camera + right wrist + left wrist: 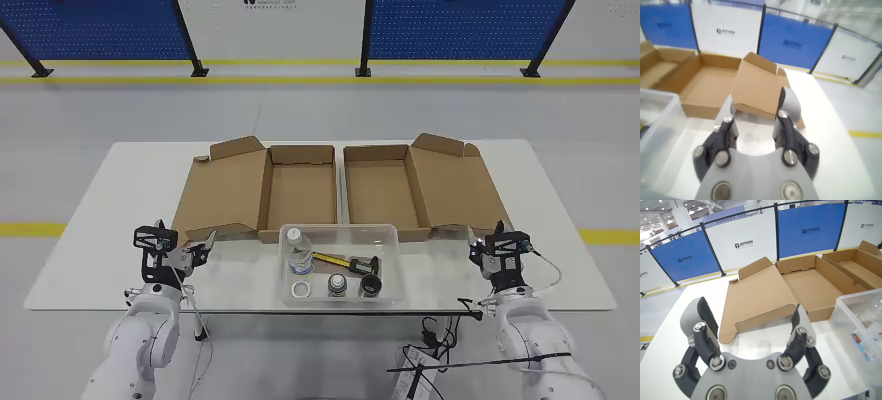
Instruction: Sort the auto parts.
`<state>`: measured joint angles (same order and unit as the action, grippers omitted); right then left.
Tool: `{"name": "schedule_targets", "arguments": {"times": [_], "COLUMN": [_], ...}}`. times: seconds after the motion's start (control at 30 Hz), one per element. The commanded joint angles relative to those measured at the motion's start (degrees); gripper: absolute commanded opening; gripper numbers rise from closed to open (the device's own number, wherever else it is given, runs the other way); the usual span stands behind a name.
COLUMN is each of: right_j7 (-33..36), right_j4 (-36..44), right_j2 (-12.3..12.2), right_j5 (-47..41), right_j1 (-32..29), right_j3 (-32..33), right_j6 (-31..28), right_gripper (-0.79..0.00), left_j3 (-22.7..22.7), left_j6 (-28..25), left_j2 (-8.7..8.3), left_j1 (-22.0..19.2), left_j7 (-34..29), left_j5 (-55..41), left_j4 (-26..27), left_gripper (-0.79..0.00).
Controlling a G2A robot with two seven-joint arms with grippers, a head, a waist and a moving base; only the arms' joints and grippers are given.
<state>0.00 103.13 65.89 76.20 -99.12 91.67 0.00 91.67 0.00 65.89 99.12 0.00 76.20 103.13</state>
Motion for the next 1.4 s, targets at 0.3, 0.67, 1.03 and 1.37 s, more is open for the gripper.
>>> {"name": "schedule_targets", "arguments": {"times": [0.3,0.67,1.03,1.37], "right_j7": [0.0,0.0,0.0,0.0], "right_j4": [0.0,0.0,0.0,0.0], "right_j2": [0.0,0.0,0.0,0.0], "right_j5": [0.0,0.0,0.0,0.0], "right_j1": [0.0,0.0,0.0,0.0], "right_j3": [0.0,0.0,0.0,0.0], "right_j6": [0.0,0.0,0.0,0.0], "right_gripper": [-0.336,0.000,0.000,0.000], "left_j3": [0.0,-4.3,-11.9,-17.2], "left_j6": [0.0,1.0,-0.7,-5.9], "left_j2": [0.00,0.77,2.03,2.18], "left_j1": [0.0,-5.0,-8.5,-7.6], "left_j7": [0.0,-0.9,-11.2,-18.5], "left_j5": [0.0,-0.7,-10.8,-11.4], "left_j4": [0.0,2.9,8.9,12.4], "left_gripper": [-0.001,0.000,0.000,0.000]}}
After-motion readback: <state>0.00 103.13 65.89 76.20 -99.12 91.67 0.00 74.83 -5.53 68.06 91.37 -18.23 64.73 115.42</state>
